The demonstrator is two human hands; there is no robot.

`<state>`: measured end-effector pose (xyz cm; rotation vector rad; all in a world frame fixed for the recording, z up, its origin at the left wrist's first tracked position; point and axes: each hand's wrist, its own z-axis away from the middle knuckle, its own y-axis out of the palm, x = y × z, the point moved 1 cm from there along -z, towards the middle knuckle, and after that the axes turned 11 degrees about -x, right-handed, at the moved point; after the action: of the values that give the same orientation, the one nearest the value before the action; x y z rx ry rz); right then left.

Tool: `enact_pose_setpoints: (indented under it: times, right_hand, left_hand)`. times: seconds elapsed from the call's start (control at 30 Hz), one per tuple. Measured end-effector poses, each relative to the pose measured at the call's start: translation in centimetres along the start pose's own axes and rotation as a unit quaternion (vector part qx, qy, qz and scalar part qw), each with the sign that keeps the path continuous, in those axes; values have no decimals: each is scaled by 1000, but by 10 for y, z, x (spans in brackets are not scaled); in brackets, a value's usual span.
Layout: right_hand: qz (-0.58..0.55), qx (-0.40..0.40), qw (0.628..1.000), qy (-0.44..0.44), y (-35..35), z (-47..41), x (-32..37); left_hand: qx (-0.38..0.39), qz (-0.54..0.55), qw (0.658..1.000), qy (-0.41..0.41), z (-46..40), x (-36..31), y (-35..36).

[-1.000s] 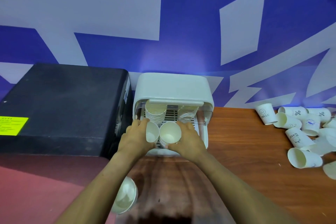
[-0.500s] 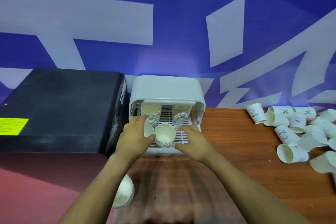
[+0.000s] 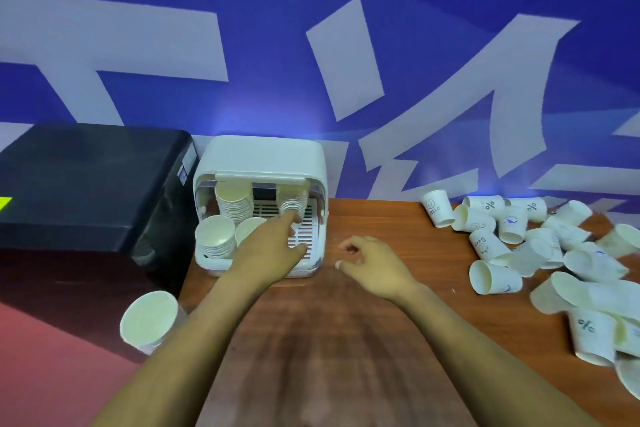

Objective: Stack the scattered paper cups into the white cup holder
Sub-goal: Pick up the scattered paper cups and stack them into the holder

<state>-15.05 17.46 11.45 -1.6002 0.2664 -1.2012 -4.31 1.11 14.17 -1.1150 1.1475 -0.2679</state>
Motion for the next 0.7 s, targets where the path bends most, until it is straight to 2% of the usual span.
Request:
enact_pose_setpoints:
  times: [0.37, 0.7]
  right_hand:
    - [-38, -19, 996, 82, -123, 43, -186]
    - [-26, -29, 990, 133, -144, 30, -256]
  left_hand:
    - [64, -6, 997, 42, 22, -173, 144]
    - [131, -37, 991, 19, 3, -199, 202]
